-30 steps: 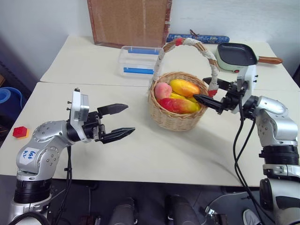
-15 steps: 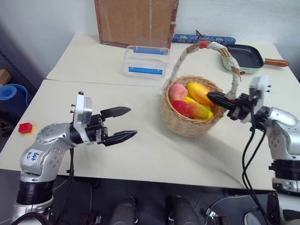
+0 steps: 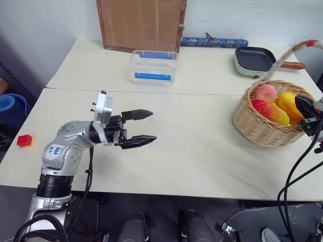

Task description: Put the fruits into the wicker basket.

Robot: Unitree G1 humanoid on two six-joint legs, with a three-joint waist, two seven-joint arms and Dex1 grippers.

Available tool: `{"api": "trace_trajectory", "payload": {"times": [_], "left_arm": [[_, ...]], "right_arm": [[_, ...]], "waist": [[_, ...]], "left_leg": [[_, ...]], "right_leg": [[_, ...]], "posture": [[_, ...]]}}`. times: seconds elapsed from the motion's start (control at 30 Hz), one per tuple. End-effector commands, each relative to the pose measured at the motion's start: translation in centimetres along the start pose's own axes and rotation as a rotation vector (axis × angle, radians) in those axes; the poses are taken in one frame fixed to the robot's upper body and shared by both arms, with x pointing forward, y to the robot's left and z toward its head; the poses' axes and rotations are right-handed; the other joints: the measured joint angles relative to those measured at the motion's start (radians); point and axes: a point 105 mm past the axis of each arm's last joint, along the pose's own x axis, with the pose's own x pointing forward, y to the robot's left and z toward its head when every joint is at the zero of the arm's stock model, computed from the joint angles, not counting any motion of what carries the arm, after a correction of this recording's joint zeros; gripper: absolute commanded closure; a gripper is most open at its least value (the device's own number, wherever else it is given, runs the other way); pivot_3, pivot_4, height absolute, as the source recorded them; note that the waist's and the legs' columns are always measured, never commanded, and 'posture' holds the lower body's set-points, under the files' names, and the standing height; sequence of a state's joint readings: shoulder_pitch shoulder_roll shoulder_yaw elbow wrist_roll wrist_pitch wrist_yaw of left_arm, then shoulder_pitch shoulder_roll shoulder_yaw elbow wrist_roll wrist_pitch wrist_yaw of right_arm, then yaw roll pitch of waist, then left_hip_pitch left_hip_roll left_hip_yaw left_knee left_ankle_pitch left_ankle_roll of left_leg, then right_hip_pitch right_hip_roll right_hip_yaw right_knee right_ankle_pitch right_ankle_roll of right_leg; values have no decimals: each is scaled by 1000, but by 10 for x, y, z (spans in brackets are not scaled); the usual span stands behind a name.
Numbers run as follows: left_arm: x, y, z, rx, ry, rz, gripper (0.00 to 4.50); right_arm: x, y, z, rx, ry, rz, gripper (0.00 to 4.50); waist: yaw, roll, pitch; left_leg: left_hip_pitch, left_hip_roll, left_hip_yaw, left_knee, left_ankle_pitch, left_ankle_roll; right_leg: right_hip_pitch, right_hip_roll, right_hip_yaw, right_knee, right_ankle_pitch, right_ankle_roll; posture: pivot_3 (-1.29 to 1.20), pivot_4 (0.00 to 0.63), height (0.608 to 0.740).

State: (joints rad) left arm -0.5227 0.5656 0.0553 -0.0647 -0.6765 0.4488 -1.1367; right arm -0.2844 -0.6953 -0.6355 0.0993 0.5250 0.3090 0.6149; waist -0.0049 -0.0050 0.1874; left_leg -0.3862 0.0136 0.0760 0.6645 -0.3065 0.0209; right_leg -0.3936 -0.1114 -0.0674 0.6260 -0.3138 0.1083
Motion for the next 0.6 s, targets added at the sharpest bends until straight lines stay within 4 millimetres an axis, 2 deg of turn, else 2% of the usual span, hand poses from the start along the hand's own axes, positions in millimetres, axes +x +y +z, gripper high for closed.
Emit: {"api": "trace_trajectory", "payload": {"times": [0.03,0.07,0.17,0.27,0.33,0.43,0.53,0.57,0.6], "left_arm": [[2,-3,6,39,-4,-17,0],[1,-3,6,41,-4,-15,0],[-2,-4,7,44,0,-3,0],[-7,-5,5,41,10,13,0],[-13,-6,4,34,23,37,0],[-21,-7,1,26,39,63,0],[-39,-8,-11,2,89,117,0],[-46,-8,-17,-2,117,140,0],[-51,-9,-21,-3,135,153,0]], "right_arm": [[5,-13,8,-50,-38,-24,4457],[5,-17,5,-46,-24,-31,4457],[5,-19,-2,-58,21,17,3782],[0,-24,2,-96,44,58,2699],[-17,-23,10,-162,69,136,2211],[-34,-21,14,-237,112,190,1258],[-59,-20,22,-334,91,231,243],[-66,-18,25,-342,67,242,39],[-69,-16,26,-344,52,248,39]], "waist": [[0,0,0],[0,0,0],[1,0,0],[1,0,0],[5,0,0],[8,1,0],[6,1,0],[5,1,0],[3,0,0]], "left_leg": [[0,0,0,0,0,0],[0,0,1,0,0,0],[0,0,1,0,0,1],[0,0,1,0,0,1],[0,0,1,0,0,1],[-1,0,-2,0,-1,1],[-1,0,-2,0,-1,2],[0,0,-2,0,-1,1],[0,0,-1,-1,-1,1]], "right_leg": [[0,0,0,0,0,0],[0,0,1,0,0,0],[0,0,2,0,0,0],[0,-1,3,0,0,0],[0,-1,4,0,0,0],[1,-2,5,0,0,0],[2,-2,5,-3,0,0],[2,-2,5,-4,0,0],[2,-2,5,-4,0,0]], "posture": [[0,150,740],[0,150,740],[0,150,740],[0,150,740],[0,150,740],[0,150,740],[0,150,740],[0,150,740],[0,150,740]]}}
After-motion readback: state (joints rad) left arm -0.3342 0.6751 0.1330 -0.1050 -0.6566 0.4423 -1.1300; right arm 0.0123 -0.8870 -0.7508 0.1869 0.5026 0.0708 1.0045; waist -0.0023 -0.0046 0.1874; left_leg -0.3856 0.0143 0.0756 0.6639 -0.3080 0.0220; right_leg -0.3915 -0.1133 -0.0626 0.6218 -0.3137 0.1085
